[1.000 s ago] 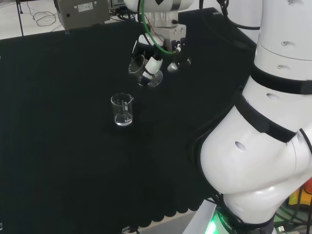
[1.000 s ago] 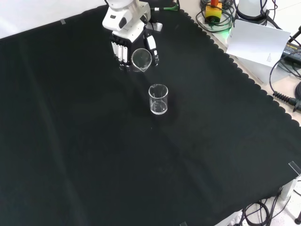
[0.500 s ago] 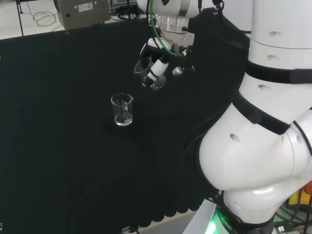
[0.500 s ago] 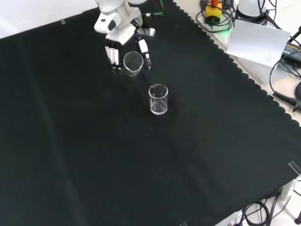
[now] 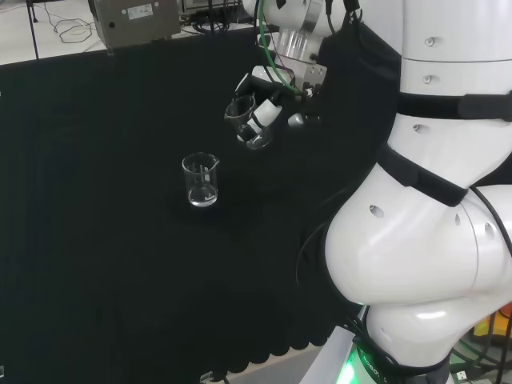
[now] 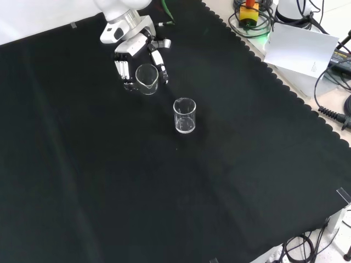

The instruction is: Place the beaker back on the table.

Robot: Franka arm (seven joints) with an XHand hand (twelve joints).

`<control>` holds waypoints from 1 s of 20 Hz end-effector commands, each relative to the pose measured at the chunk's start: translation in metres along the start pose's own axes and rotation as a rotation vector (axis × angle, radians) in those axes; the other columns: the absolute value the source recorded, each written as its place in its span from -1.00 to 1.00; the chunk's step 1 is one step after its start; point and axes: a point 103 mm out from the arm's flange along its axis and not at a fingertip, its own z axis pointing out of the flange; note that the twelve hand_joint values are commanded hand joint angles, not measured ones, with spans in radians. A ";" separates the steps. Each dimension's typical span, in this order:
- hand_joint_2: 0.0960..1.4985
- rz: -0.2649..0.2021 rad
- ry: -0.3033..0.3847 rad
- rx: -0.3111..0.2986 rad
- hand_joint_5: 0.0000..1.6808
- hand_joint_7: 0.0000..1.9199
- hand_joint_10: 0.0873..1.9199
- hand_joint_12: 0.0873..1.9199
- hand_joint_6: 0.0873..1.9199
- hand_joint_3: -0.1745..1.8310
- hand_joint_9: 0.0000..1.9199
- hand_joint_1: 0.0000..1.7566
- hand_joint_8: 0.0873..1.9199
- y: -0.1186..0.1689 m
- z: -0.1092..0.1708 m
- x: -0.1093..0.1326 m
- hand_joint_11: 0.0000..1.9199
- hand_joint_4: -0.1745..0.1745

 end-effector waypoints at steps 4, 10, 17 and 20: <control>-0.47 -0.080 0.106 -0.011 0.49 0.45 -1.00 -0.39 -0.32 0.05 0.75 0.65 -0.38 0.014 0.027 -0.004 0.32 -1.00; -0.47 -0.062 0.099 0.001 0.49 0.45 -1.00 -0.39 -0.30 0.06 0.74 0.65 -0.36 0.020 0.041 -0.010 0.33 -1.00; -0.47 -0.019 0.096 0.006 0.48 0.45 -1.00 -0.39 -0.28 0.05 0.73 0.65 -0.35 0.024 0.054 -0.026 0.33 -1.00; -0.47 -0.007 0.097 0.000 0.48 0.46 -1.00 -0.39 -0.28 0.05 0.73 0.65 -0.35 0.024 0.055 -0.032 0.33 -1.00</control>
